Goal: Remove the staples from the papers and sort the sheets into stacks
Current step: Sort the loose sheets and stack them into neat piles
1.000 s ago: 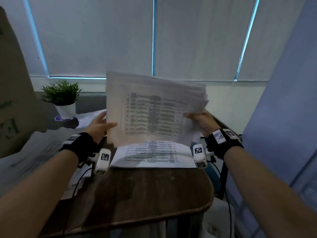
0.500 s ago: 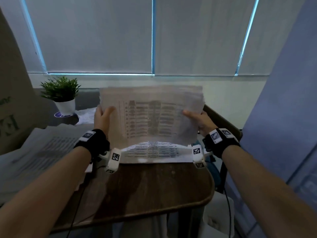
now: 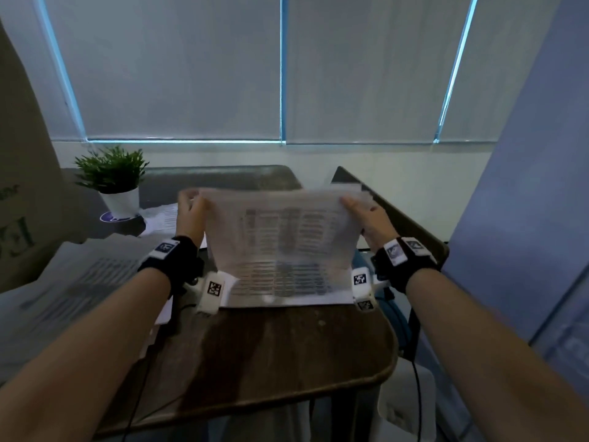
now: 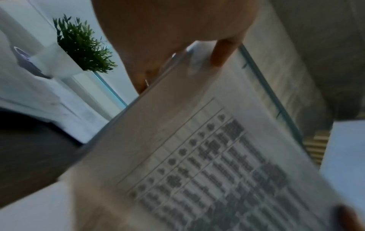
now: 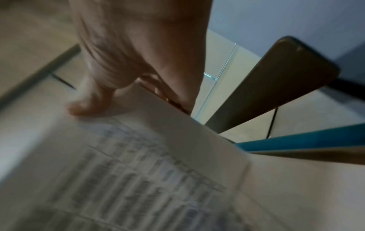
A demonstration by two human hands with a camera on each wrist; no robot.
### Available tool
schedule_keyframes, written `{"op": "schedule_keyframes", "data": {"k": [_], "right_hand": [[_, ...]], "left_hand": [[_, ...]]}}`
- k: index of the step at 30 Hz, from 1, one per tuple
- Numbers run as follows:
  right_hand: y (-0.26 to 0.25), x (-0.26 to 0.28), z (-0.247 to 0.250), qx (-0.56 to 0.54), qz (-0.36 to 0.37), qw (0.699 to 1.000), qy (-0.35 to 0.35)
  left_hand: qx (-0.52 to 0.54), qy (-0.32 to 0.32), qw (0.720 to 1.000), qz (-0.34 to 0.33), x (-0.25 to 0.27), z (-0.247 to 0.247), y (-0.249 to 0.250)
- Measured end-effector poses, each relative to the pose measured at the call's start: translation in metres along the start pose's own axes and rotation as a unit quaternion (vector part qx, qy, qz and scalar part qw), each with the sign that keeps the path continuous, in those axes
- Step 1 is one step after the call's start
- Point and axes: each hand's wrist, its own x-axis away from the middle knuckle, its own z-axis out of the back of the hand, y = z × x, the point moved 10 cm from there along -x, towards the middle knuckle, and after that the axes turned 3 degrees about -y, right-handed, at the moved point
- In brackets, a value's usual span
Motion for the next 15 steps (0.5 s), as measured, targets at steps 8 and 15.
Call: {"op": "schedule_keyframes", "data": {"k": [8,15], "right_hand": [[-0.009,0.000,-0.015,0.054,0.017,0.996,0.062],[-0.041,-0.022,-0.003,0.056,0.029,0.997,0.051]], "left_hand": [[-0.046,0.013,0.998,-0.050,0.002,-0.020,0.015],[-0.002,0.010,0.997,-0.077,-0.013,-0.003,0.034]]}}
